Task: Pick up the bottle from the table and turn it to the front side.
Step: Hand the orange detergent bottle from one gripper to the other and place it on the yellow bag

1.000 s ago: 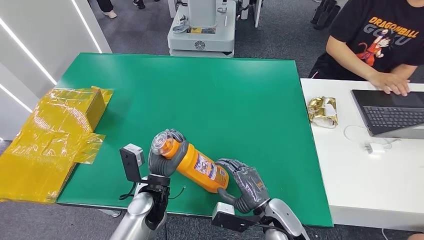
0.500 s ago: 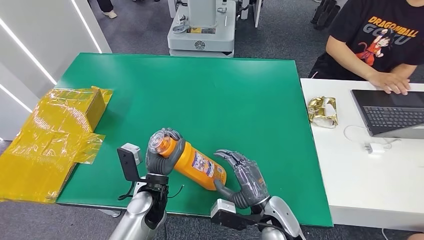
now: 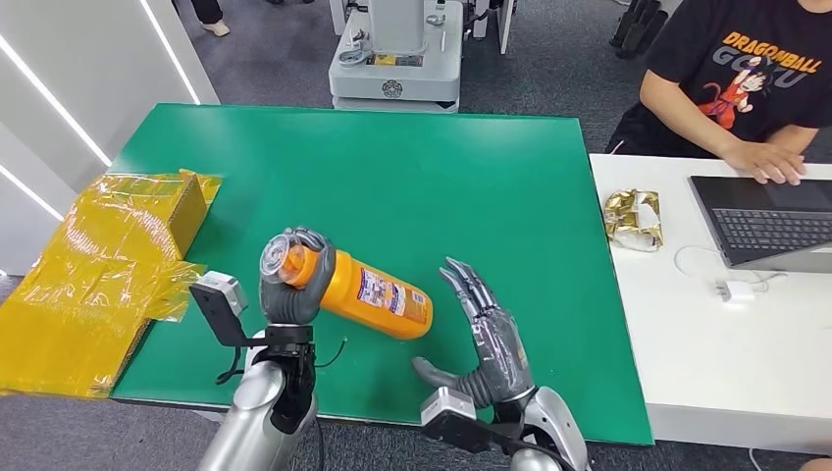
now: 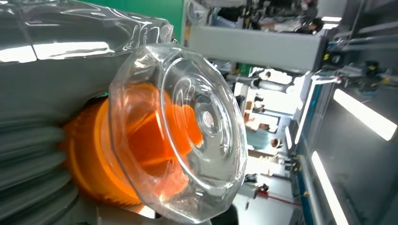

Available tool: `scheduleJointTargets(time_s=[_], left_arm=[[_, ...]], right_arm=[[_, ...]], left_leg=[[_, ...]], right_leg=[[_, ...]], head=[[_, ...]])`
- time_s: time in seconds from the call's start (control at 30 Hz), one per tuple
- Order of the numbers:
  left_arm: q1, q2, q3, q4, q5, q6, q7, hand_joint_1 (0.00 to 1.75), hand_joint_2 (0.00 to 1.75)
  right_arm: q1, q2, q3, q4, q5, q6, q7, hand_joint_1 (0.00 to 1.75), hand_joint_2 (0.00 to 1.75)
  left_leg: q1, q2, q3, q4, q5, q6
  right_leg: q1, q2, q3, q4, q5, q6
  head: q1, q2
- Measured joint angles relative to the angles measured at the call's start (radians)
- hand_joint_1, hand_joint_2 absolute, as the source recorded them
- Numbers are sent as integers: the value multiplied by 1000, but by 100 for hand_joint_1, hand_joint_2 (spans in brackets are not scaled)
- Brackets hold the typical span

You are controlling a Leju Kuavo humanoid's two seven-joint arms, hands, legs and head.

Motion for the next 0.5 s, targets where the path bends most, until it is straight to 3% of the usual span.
scheduleJointTargets(time_s=[0.13,0.3,0.5], left_arm=[[-11,13,17,-31,-62,64,-11,175,175],[-38,62,46,-70,-191,164,-7,175,175],[-58,131,57,-93,-340,256,34,175,175]], right_arm=[[10,14,8,-21,-26,-47,-21,0,175],[37,38,39,-68,-66,-119,-52,0,175],[66,68,70,-125,-226,-175,-140,0,175]], left_leg=[[0,0,0,0,0,0],[1,0,0,0,0,0],[1,0,0,0,0,0]], right_leg=[[0,0,0,0,0,0],[1,0,0,1,0,-1],[1,0,0,1,0,-1]], head=[[0,0],[0,0],[0,0]])
